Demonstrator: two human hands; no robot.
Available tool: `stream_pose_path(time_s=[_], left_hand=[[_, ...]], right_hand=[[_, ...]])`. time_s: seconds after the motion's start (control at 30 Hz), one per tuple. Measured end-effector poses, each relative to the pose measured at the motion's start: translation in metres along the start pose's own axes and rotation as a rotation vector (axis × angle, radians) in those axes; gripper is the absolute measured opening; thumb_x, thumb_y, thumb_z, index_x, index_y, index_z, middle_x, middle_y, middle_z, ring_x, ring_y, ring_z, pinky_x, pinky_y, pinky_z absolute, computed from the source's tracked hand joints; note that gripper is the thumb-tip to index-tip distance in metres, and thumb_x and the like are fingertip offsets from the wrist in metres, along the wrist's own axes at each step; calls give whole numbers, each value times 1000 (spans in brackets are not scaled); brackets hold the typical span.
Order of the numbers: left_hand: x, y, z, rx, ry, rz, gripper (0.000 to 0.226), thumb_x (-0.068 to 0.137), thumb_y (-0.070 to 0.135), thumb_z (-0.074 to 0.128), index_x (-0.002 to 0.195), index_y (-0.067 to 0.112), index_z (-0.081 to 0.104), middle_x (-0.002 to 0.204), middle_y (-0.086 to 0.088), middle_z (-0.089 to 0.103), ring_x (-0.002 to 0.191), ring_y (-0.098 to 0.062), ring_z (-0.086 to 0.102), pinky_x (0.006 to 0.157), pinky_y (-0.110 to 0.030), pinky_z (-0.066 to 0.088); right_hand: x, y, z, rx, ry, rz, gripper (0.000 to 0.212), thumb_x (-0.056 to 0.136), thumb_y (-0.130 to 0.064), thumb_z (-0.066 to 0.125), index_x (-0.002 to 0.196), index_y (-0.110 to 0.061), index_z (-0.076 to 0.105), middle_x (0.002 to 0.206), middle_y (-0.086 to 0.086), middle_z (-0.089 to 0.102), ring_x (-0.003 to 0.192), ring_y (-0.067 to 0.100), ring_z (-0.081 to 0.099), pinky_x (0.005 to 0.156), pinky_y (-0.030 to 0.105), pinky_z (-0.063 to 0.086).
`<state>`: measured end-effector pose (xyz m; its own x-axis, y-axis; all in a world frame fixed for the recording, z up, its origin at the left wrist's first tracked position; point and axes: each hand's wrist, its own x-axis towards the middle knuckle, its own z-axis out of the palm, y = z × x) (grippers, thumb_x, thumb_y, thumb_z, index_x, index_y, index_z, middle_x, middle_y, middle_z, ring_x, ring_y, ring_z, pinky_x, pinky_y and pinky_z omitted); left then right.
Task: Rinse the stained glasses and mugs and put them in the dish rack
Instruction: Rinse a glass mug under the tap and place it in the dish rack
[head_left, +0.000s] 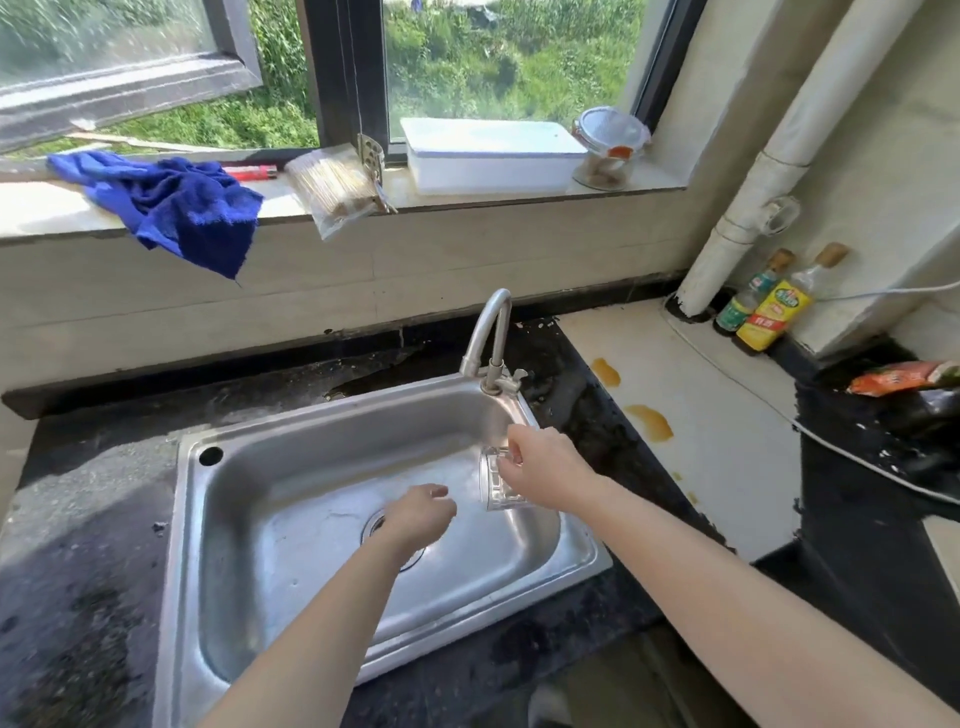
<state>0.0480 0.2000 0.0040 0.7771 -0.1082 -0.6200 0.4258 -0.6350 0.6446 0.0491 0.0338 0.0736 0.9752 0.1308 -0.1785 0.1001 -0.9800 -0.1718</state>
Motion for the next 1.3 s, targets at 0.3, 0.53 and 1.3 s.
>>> stream_pose_path(time_s=[0.3,0.53,1.3], left_hand=[[-13,87,65,-374,-380,-92,47,99,42,38,112,4,63,101,-14,69,90,-27,66,87,-38,49],[-80,185,203,-570,-1073,-190,73,91,62,35,123,-1,50,107,-25,67,77,-32,70,69,-39,59],[-351,258,686,460,-1599,475,57,74,17,63,125,40,53,124,-6,64,115,-35,61,96,-56,48]], right_hand=[[-84,82,-31,326,224,163,24,91,-28,53,74,-13,44,66,3,48,62,19,44,58,27,28],[-220,186,-80,690,505,374,31,79,-14,60,57,-4,41,54,3,35,54,11,30,54,29,23],[-757,399,16,1461,731,1288,13,96,-13,54,86,-5,56,76,13,68,53,17,55,47,25,42]])
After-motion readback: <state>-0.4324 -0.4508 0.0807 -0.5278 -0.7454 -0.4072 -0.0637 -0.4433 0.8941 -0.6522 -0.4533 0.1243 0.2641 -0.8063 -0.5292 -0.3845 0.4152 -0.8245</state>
